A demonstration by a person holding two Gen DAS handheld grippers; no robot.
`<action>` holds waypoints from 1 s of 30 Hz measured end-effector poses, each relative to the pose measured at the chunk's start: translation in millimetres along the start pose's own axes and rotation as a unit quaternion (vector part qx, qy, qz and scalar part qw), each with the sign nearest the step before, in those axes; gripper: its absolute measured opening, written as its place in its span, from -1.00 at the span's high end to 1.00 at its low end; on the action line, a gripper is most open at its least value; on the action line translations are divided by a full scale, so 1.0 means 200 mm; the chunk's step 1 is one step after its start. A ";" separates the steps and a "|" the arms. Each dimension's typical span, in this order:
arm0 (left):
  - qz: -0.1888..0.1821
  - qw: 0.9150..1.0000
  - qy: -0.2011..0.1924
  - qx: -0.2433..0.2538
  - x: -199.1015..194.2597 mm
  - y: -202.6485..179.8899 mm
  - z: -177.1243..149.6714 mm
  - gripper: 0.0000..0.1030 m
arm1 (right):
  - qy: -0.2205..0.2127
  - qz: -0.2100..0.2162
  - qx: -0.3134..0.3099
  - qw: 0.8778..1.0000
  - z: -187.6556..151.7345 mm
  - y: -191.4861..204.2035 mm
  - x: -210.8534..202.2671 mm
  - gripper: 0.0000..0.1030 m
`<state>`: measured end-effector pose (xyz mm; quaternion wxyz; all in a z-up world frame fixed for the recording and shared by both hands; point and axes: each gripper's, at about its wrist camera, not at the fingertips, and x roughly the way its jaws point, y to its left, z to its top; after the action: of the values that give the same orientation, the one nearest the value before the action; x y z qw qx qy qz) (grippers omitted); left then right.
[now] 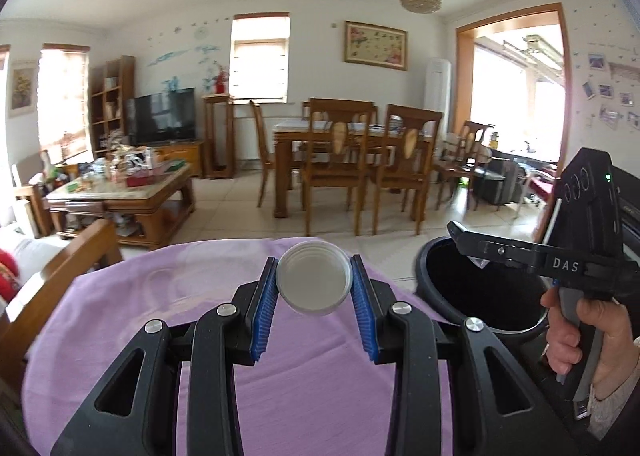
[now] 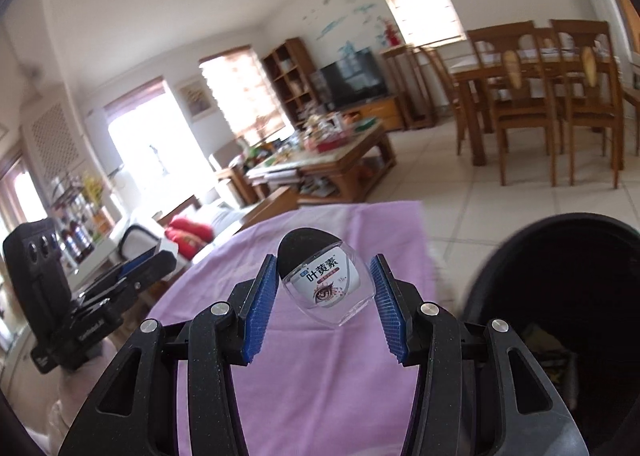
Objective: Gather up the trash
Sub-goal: 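Carry the bottle cap and eye-drop bottle over the black bin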
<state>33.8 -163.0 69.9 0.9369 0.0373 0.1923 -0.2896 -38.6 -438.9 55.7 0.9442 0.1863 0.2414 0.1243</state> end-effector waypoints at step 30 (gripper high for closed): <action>-0.155 0.985 0.067 0.031 0.70 -0.70 -0.06 0.31 | -0.065 -0.118 0.137 0.981 -0.22 -0.96 -0.42 0.07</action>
<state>59.3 -350.9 11.5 0.8642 0.0553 0.2489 -0.4337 -103.7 -626.5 -24.9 0.9314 0.2918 0.2149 -0.0351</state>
